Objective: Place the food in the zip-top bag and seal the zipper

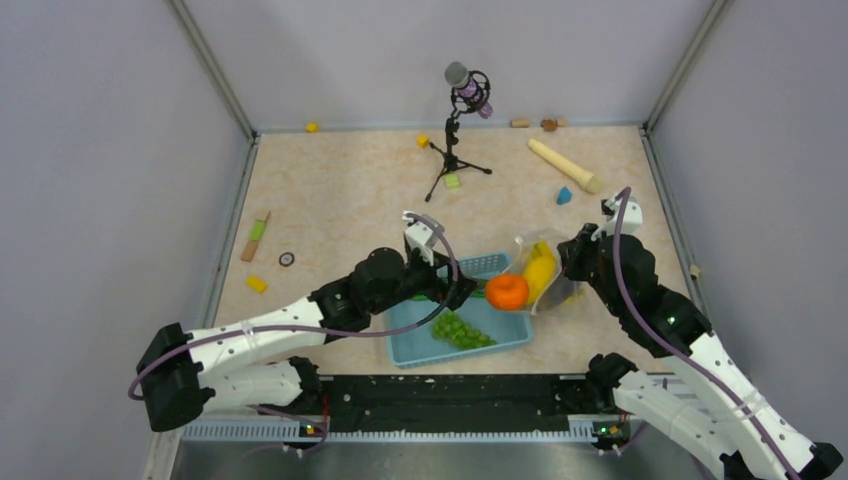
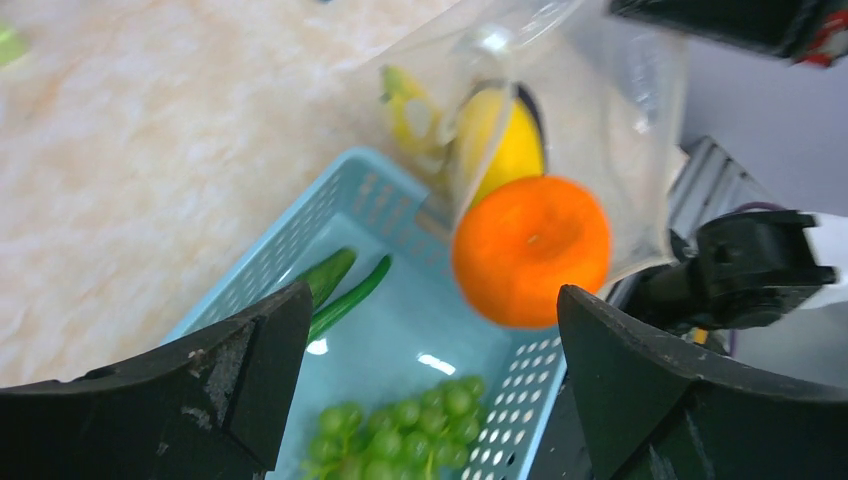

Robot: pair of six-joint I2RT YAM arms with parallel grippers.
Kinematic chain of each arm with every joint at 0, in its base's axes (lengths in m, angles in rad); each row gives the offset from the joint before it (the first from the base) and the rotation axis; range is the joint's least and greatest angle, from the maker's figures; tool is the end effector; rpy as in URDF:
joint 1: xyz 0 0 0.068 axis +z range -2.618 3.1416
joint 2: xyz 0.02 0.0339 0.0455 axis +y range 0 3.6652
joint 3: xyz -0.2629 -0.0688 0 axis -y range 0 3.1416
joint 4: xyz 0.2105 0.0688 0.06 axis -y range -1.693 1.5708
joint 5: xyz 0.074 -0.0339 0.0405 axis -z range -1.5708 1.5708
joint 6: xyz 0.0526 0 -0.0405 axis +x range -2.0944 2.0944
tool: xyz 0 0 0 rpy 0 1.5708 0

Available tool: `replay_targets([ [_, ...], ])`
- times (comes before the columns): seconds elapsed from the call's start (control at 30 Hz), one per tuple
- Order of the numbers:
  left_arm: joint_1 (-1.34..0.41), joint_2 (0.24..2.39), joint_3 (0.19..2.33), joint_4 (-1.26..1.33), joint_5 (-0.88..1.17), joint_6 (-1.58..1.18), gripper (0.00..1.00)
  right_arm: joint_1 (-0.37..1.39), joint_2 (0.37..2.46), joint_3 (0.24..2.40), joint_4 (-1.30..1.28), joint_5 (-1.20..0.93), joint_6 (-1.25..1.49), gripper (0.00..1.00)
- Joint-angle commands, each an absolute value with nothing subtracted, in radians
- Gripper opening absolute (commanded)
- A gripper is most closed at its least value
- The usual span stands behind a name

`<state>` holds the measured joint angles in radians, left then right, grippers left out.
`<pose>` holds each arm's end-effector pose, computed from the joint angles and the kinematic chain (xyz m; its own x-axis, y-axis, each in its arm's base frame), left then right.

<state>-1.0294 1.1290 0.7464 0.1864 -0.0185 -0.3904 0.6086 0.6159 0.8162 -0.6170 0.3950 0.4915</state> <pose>0.1294 -0.2133 0.3036 -0.4154 -0.0475 -0.9084 0.7455 0.5544 -0.3699 0.1033 0.0473 0.3165 -0.4056 0.2483 -0.8797 -0.0540 0.9542 0.2943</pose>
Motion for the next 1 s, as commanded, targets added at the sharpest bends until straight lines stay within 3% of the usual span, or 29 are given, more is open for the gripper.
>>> replay_targets([
  [0.0, -1.031, 1.006, 0.642, 0.14, -0.215, -0.479, 0.97, 0.601, 0.612, 0.822, -0.566, 0.385, 0.491, 0.0],
  [0.17, -1.031, 1.045, 0.577, 0.156, -0.16, -0.507, 0.97, 0.601, 0.61, 0.82, -0.567, 0.387, 0.492, 0.0],
  [0.3, -1.031, 1.174, 0.646, 0.181, -0.026, -0.474, 0.95, 0.601, 0.61, 0.821, -0.567, 0.388, 0.492, 0.0],
  [0.53, -1.032, 1.363, 0.785, 0.182, 0.031, -0.454, 0.92, 0.602, 0.599, 0.821, -0.568, 0.377, 0.492, 0.0],
  [0.77, -1.031, 1.41, 0.838, 0.266, 0.013, -0.435, 0.92, 0.602, 0.6, 0.817, -0.561, 0.365, 0.491, 0.0],
  [0.97, -1.031, 1.489, 0.894, 0.301, 0.201, -0.442, 0.9, 0.601, 0.6, 0.818, -0.561, 0.363, 0.491, 0.0],
])
